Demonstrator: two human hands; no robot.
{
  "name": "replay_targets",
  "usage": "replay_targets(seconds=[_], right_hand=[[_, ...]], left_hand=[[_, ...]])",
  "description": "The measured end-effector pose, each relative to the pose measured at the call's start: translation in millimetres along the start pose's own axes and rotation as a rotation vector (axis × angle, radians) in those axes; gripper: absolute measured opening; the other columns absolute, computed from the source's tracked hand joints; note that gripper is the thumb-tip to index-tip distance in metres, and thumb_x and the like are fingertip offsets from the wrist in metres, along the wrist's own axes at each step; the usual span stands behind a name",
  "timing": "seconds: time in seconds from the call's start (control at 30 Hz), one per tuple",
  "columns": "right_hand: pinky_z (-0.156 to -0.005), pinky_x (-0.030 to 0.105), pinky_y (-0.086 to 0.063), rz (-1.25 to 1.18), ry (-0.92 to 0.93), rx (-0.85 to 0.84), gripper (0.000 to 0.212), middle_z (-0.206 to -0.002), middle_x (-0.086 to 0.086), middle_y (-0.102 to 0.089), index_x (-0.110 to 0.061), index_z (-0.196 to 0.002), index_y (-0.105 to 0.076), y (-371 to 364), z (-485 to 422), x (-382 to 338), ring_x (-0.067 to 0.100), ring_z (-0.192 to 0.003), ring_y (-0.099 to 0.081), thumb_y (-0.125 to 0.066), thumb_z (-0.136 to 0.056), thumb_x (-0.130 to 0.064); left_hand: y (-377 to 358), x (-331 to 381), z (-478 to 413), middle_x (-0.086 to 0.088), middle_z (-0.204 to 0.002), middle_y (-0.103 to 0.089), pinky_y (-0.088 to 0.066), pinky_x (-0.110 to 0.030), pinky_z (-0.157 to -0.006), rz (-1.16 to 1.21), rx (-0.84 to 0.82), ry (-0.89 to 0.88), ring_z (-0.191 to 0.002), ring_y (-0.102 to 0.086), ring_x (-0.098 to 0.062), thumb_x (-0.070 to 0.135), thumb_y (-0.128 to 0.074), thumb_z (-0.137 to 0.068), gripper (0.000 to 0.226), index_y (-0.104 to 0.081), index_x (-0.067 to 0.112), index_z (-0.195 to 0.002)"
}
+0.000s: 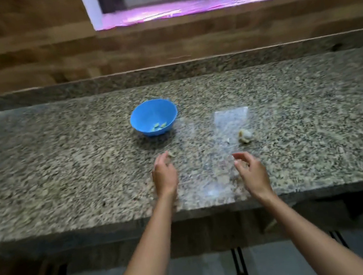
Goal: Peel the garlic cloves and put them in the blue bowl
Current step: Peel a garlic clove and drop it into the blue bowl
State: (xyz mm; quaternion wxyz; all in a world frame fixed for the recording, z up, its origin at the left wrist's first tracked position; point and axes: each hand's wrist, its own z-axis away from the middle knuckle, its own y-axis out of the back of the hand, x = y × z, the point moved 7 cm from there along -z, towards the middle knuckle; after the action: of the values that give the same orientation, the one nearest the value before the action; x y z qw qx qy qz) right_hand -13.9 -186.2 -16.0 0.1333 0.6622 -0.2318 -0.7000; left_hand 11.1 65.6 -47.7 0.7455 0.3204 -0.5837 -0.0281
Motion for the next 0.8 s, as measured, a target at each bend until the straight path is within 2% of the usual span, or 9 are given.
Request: replay_targets(seconds=[0.1, 0.17, 0.27, 0.33, 0.4, 0.47, 0.6, 0.7, 0.8], right_hand=[[-0.083, 0.019, -0.038, 0.043, 0.016, -0.027, 0.027, -0.12, 0.002, -0.06, -0.013, -0.12, -0.059, 8, -26, 14, 0.012, -0.107, -0.055, -0.052, -0.093, -0.014], [-0.086, 0.017, -0.037, 0.061, 0.035, -0.057, 0.029, -0.124, -0.001, -0.057, -0.014, -0.122, -0.058, 0, -41, 17, 0.009, -0.108, -0.053, -0.051, -0.094, -0.012], [-0.085, 0.016, -0.04, 0.098, 0.043, -0.062, 0.028, -0.122, -0.004, -0.059, -0.017, -0.12, -0.06, -9, -56, 25, 0.007, -0.105, -0.054, -0.051, -0.094, -0.011], [-0.084, 0.019, -0.046, 0.148, 0.073, -0.024, 0.028, -0.12, -0.002, -0.06, -0.017, -0.12, -0.059, -11, -65, 24, 0.012, -0.103, -0.057, -0.051, -0.094, -0.012], [-0.079, 0.02, -0.047, 0.278, 0.121, -0.004, 0.032, -0.125, 0.0, -0.055, -0.016, -0.126, -0.055, -14, -78, 19, 0.014, -0.102, -0.056, -0.049, -0.095, -0.013], [-0.071, 0.022, -0.046, 0.424, 0.094, -0.02, 0.035, -0.129, 0.002, -0.049, -0.014, -0.132, -0.047, -21, -93, 18, 0.016, -0.101, -0.055, -0.045, -0.097, -0.019], [-0.055, 0.021, -0.031, 0.598, -0.031, -0.07, 0.031, -0.13, 0.007, -0.044, -0.013, -0.119, -0.047, -35, -113, 31, 0.019, -0.081, -0.057, -0.044, -0.096, -0.035], [-0.04, 0.016, -0.021, 0.592, -0.076, -0.023, 0.019, -0.126, 0.006, -0.048, -0.013, -0.105, -0.05, -40, -124, 41, 0.013, -0.062, -0.047, -0.048, -0.096, -0.029], [-0.038, 0.011, -0.028, 0.596, -0.117, 0.043, 0.013, -0.129, 0.005, -0.049, -0.013, -0.101, -0.053, -41, -126, 45, 0.006, -0.051, -0.046, -0.047, -0.096, -0.023]], left_hand=[[-23, 6, -36, -0.013, -0.153, -0.026, -0.02, -0.032, -0.114, -0.42, -0.141, -0.179, -0.14, -0.026, -0.03, -0.008, -0.045, -0.085, 0.062, -0.041, 0.015, -0.142], [-29, 3, -48, -0.008, -0.149, -0.036, -0.026, -0.03, -0.112, -0.522, -0.235, -0.304, -0.136, -0.036, -0.027, -0.002, -0.051, -0.088, 0.051, -0.052, 0.018, -0.134], [-22, 3, -45, -0.01, -0.125, -0.061, -0.043, -0.032, -0.098, -0.558, -0.197, -0.428, -0.114, -0.058, -0.027, -0.003, -0.06, -0.085, 0.034, -0.068, 0.011, -0.115], [-11, 24, -41, -0.012, -0.104, -0.07, -0.05, -0.033, -0.085, -0.503, -0.087, -0.536, -0.094, -0.067, -0.027, -0.004, -0.065, -0.082, 0.024, -0.073, 0.006, -0.102], [6, 60, -50, -0.007, -0.097, -0.071, -0.053, -0.031, -0.08, -0.381, 0.084, -0.617, -0.085, -0.067, -0.02, 0.001, -0.065, -0.085, 0.016, -0.072, 0.004, -0.1], [19, 87, -79, -0.005, -0.1, -0.069, -0.051, -0.028, -0.082, -0.282, 0.208, -0.568, -0.086, -0.065, -0.017, 0.006, -0.064, -0.088, 0.016, -0.07, 0.002, -0.102], [9, 89, -136, -0.016, -0.109, -0.068, -0.04, -0.037, -0.098, -0.404, 0.112, -0.357, -0.108, -0.059, -0.032, 0.001, -0.062, -0.085, 0.021, -0.07, 0.001, -0.104], [-8, 99, -120, -0.009, -0.112, -0.068, -0.03, -0.045, -0.108, -0.463, 0.157, -0.513, -0.117, -0.054, -0.03, -0.001, -0.064, -0.082, 0.025, -0.071, 0.007, -0.105], [-36, 105, -77, -0.003, -0.109, -0.068, -0.042, -0.041, -0.103, -0.333, 0.093, -0.73, -0.11, -0.058, -0.016, 0.003, -0.062, -0.085, 0.025, -0.07, 0.013, -0.107]])
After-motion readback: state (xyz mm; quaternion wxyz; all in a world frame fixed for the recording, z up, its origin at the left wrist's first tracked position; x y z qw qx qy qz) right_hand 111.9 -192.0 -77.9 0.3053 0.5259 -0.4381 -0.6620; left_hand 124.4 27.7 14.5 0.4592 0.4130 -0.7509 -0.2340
